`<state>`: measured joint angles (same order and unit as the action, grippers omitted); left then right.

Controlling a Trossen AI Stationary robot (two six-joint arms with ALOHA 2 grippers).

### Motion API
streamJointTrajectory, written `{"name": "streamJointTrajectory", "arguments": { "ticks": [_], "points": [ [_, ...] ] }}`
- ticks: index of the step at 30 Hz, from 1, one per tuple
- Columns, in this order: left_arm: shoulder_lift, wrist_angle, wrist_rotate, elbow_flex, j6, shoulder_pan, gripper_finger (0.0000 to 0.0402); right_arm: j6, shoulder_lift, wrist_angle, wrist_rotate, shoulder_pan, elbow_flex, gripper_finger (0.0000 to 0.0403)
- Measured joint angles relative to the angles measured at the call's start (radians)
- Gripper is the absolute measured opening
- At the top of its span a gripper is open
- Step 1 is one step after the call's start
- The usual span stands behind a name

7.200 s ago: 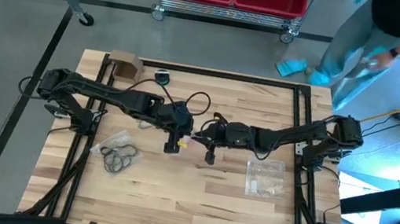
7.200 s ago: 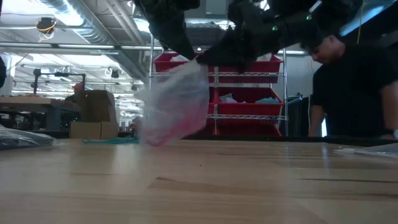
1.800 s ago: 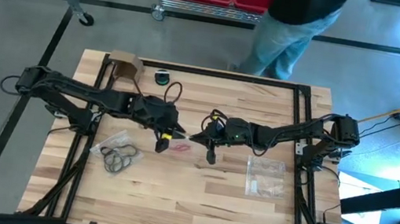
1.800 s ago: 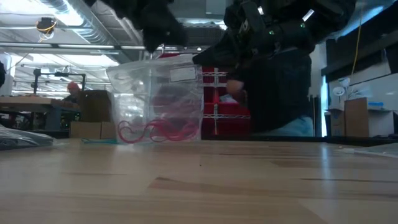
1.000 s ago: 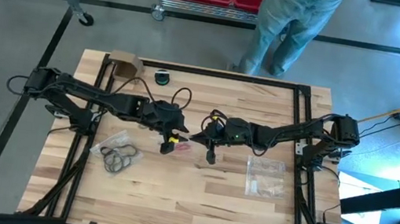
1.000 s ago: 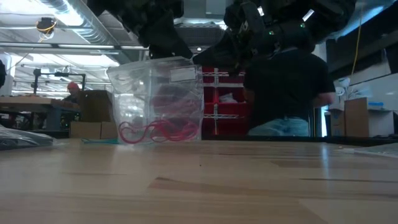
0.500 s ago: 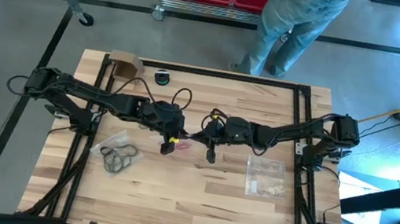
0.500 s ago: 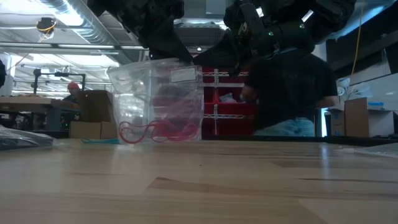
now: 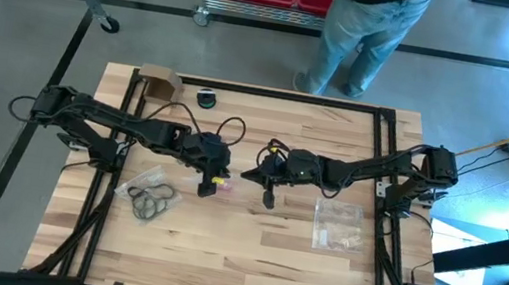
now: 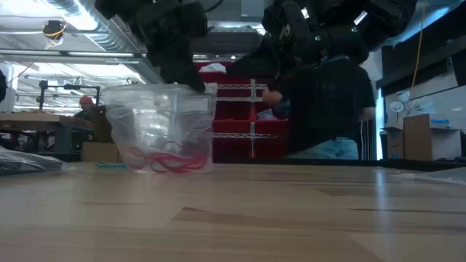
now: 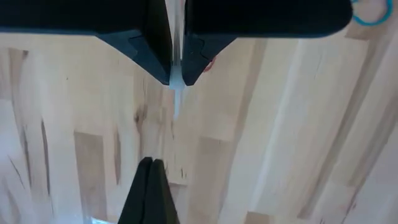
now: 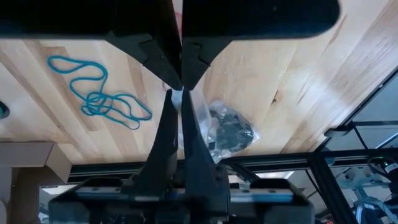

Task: Sort rubber bands
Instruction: Close the transparent zip bag

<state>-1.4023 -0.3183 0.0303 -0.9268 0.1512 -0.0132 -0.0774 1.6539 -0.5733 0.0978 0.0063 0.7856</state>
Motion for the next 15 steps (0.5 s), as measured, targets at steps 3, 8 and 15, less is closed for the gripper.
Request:
{"name": "streamJointTrajectory", "arguments": {
  "ticks": [3, 8, 15],
  "points": [
    [-0.002, 0.008, 0.0, 0.0, 0.0, 0.0, 0.0008, -0.001, 0.0, 0.0, 0.0, 0.0, 0.0, 0.0],
    [-0.001, 0.031, 0.0, -0.002, -0.001, 0.0, 0.0007, -0.12, 0.0, 0.032, -0.002, 0.0, 0.0, 0.0006],
    [-0.001, 0.097, 0.0, -0.002, 0.004, 0.0, 0.0007, -0.121, 0.0, 0.042, -0.068, 0.013, 0.0, 0.009]
  ]
}}
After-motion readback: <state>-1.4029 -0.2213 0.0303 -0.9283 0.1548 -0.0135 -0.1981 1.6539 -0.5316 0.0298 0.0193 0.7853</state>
